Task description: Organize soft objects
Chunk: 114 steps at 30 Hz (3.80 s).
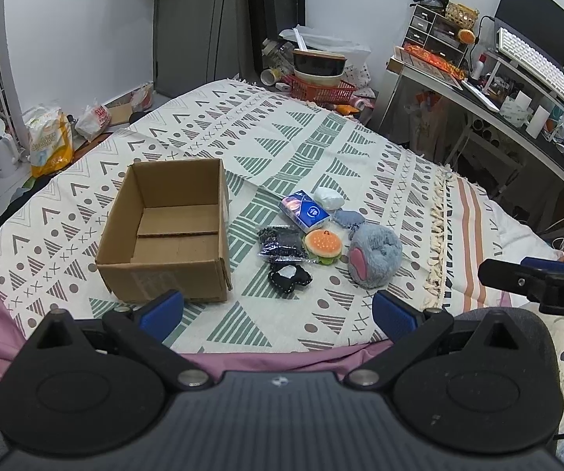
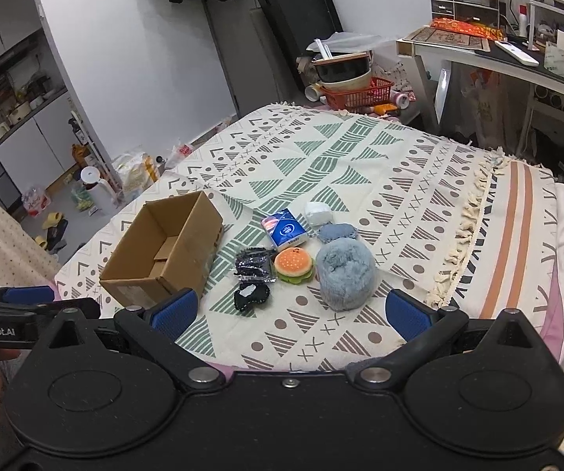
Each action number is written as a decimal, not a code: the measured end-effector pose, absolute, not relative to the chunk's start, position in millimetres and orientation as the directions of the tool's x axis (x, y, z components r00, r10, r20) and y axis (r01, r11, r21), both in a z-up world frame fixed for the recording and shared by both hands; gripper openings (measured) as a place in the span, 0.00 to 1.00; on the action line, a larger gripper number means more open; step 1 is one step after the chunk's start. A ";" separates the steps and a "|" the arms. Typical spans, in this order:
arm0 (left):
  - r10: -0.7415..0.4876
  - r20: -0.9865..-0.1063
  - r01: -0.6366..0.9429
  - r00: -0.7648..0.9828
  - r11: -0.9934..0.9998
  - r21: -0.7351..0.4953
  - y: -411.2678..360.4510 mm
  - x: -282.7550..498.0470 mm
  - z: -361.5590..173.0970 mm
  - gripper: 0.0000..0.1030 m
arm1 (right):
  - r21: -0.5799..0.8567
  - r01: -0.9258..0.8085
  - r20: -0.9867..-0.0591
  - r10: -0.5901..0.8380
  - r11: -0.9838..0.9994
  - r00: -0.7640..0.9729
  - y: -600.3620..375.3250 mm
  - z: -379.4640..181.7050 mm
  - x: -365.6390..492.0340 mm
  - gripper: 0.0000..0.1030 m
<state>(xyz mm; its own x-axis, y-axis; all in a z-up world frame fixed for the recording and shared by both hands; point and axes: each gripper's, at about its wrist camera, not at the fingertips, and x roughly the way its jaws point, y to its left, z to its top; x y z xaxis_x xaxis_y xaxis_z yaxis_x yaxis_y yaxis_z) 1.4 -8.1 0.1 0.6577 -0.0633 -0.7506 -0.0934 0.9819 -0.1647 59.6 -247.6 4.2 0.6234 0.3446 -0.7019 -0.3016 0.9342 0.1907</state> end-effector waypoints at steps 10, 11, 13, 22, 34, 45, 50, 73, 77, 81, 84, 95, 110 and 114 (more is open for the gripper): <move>-0.064 -0.749 -0.094 0.659 0.981 -0.167 -7.4 1.2 0.7 0.99 | 0.192 -0.296 -0.706 0.342 0.936 0.620 -246.2 2.1 57.2 1.00; -0.064 -0.749 -0.095 0.660 0.981 -0.168 -7.4 0.4 1.1 0.99 | 0.193 -0.297 -0.706 0.343 0.935 0.620 -246.2 2.1 57.2 1.00; -0.063 -0.746 -0.098 0.662 0.981 -0.170 -7.9 -1.8 1.9 0.99 | 0.192 -0.300 -0.705 0.344 0.934 0.620 -245.6 2.5 56.0 1.00; -0.072 -0.740 -0.095 0.669 0.979 -0.180 -9.4 -5.5 -0.4 0.99 | 0.199 -0.285 -0.696 0.339 0.938 0.633 -248.7 2.0 57.0 1.00; -0.104 -0.719 -0.073 0.687 0.975 -0.211 -21.3 15.0 -10.3 0.97 | 0.218 -0.244 -0.697 0.325 0.945 0.639 -256.3 -11.3 74.2 1.00; -0.150 -0.712 -0.020 0.686 0.974 -0.225 -50.3 53.4 -23.4 0.96 | 0.253 -0.113 -0.695 0.262 0.961 0.670 -282.1 -26.9 105.4 1.00; -0.183 -0.721 -0.001 0.668 0.969 -0.247 -65.8 73.9 -34.6 0.89 | 0.287 -0.056 -0.705 0.250 0.956 0.663 -292.9 -39.7 122.3 0.99; -0.293 -0.797 -0.062 0.528 0.923 -0.380 -98.6 172.5 -108.6 0.47 | 0.561 0.134 -0.752 0.435 0.817 0.496 -322.6 -114.6 198.9 0.62; -0.316 -0.810 -0.090 0.494 0.908 -0.409 -100.8 188.9 -124.1 0.45 | 0.551 0.181 -0.775 0.420 0.814 0.472 -321.1 -129.1 211.3 0.57; -0.310 -0.830 -0.165 0.465 0.890 -0.425 -101.6 206.3 -142.1 0.43 | 0.569 0.210 -0.790 0.457 0.795 0.408 -322.2 -146.9 223.8 0.45; -0.297 -0.857 -0.289 0.421 0.852 -0.437 -97.5 217.4 -160.8 0.40 | 0.600 0.220 -0.780 0.502 0.769 0.374 -322.5 -157.3 231.5 0.44; -0.281 -0.874 -0.414 0.395 0.795 -0.443 -108.3 232.7 -178.3 0.25 | 0.612 0.316 -0.790 0.544 0.725 0.283 -322.5 -188.6 255.2 0.36; -0.325 -0.792 -0.293 0.517 0.802 -0.521 -84.0 194.8 -149.0 0.19 | 0.550 0.211 -0.806 0.447 0.808 0.389 -281.8 -153.0 229.5 0.23; -0.321 -0.770 -0.243 0.552 0.821 -0.517 -77.3 181.1 -131.2 0.19 | 0.551 0.181 -0.786 0.435 0.814 0.439 -272.5 -137.7 213.9 0.22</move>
<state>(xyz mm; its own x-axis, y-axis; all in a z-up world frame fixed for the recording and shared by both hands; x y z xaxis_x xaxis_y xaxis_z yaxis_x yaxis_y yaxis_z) 181.1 -77.3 -131.2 0.5518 -0.3208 -0.7698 -0.2435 0.8209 -0.5166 213.9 -272.5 -137.7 0.4389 0.4346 -0.7864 0.1813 0.8144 0.5512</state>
